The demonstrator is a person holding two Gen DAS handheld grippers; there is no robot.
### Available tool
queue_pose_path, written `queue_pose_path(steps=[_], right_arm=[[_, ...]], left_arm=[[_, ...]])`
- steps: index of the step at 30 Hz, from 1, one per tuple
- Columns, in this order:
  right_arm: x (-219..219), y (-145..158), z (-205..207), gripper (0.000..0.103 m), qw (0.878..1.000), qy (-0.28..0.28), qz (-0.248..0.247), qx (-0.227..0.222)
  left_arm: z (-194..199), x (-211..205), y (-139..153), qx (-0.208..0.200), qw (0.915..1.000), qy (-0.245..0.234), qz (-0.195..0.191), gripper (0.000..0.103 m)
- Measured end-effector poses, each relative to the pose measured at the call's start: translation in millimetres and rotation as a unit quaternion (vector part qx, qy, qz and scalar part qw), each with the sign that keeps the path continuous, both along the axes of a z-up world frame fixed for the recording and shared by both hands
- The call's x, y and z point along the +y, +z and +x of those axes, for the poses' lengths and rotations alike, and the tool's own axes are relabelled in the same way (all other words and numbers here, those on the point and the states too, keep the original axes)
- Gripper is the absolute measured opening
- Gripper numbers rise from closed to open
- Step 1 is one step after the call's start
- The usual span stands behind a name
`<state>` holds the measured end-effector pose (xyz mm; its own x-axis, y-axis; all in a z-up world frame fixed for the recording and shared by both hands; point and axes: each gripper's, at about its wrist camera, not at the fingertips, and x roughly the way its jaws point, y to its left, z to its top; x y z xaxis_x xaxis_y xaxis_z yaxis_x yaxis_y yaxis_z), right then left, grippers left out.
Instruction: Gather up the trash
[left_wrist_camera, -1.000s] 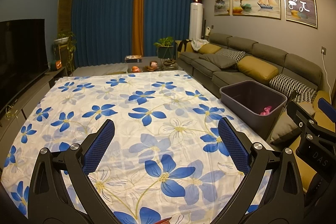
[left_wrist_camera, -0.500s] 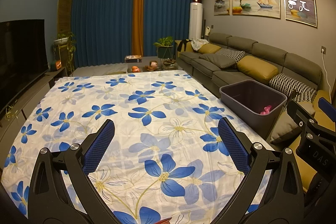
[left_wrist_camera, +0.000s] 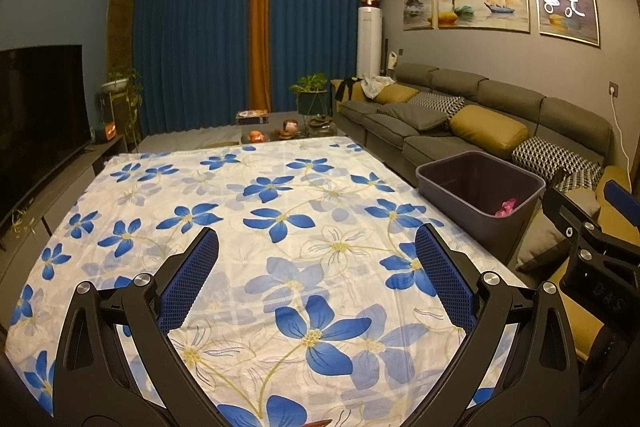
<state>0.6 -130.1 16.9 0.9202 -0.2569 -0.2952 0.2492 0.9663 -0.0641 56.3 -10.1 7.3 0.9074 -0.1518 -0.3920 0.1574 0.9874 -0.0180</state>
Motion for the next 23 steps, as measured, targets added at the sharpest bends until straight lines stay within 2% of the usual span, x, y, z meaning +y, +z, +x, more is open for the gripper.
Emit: queue_pose_path(steps=[6, 16, 23], right_arm=[[-0.1, 0.3, -0.1, 0.097, 1.000, 0.000, 0.001, 0.000], [-0.4, 0.2, -0.5, 0.097, 1.000, 0.000, 0.001, 0.000], [0.1, 1.1, -1.8, 0.097, 1.000, -0.003, 0.003, -0.003]], left_arm=[[-2.5, 1.4, 1.5, -0.007, 1.0000, -0.006, 0.000, 0.086], [-0.2, 3.0, 1.4, -0.006, 1.0000, -0.002, 0.004, 0.087], [3.2, 7.5, 1.4, 0.004, 0.9998, 0.021, 0.004, 0.089]])
